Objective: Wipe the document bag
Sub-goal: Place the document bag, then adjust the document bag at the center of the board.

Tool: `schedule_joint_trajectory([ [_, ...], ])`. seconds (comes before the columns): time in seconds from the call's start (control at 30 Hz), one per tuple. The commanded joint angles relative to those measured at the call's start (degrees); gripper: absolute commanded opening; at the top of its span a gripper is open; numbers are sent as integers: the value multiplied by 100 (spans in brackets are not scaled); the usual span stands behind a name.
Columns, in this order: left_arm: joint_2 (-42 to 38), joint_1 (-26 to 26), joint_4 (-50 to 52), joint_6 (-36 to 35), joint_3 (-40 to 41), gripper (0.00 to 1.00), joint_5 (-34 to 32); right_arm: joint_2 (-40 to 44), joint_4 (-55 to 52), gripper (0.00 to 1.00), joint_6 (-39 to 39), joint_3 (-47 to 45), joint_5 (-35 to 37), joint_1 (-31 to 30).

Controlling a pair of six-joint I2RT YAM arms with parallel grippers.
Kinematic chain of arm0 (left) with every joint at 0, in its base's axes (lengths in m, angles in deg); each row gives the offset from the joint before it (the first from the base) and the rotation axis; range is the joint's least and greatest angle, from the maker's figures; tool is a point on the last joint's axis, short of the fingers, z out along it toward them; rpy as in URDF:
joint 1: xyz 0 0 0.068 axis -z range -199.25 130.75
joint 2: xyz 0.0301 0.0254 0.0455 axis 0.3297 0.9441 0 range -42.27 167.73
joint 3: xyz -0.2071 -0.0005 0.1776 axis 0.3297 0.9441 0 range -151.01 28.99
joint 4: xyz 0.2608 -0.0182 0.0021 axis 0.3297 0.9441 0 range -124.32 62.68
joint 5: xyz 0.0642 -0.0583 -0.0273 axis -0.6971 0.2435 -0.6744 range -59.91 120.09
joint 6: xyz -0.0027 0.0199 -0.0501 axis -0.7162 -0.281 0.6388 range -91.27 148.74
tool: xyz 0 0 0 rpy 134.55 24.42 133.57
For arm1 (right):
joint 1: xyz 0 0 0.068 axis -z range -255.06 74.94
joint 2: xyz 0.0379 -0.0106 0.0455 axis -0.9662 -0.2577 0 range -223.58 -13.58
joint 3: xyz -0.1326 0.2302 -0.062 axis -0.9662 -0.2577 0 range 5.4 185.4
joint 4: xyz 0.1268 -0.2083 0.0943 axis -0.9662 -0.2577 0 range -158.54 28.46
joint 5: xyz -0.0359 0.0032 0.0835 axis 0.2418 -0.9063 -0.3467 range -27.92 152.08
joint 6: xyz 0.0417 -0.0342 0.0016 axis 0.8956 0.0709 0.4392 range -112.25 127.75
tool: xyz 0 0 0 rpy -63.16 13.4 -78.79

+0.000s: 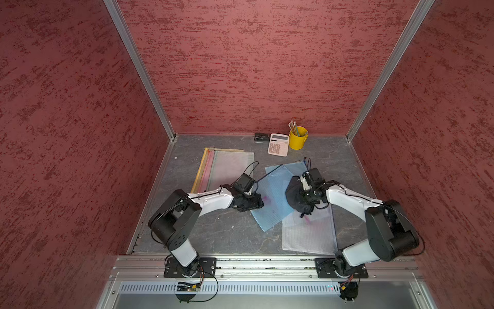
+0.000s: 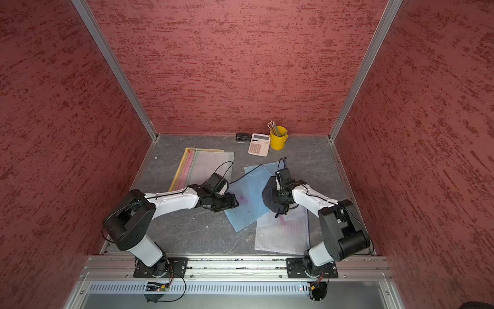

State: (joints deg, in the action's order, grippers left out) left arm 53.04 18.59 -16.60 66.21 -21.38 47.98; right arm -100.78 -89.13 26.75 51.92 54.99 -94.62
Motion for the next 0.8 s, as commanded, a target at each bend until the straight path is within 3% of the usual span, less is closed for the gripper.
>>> schedule_joint_trajectory([
  [0.0, 202, -234, 291, -995, -240, 73, 597, -257, 74, 0, -96, 237, 172, -9],
  [0.23, 327, -662, 1636, -2326, -1070, 74, 518, -673, -144, 0, -180, 653, 331, -5],
  [0.43, 916, -651, 4205, -3997, -2507, 74, 577, -924, -235, 0, -205, 853, 390, -5],
  [0.5, 985, -611, 4655, -4254, -2834, 74, 578, -997, -290, 0, -205, 885, 441, -5],
  [0.67, 1176, -988, 5838, -4916, -3569, 70, 1426, -993, -330, 0, -171, 886, 581, -5],
  [0.77, 1330, -1143, 6459, -5032, -3933, 65, 1148, -1012, -361, 0, -132, 920, 604, -3],
])
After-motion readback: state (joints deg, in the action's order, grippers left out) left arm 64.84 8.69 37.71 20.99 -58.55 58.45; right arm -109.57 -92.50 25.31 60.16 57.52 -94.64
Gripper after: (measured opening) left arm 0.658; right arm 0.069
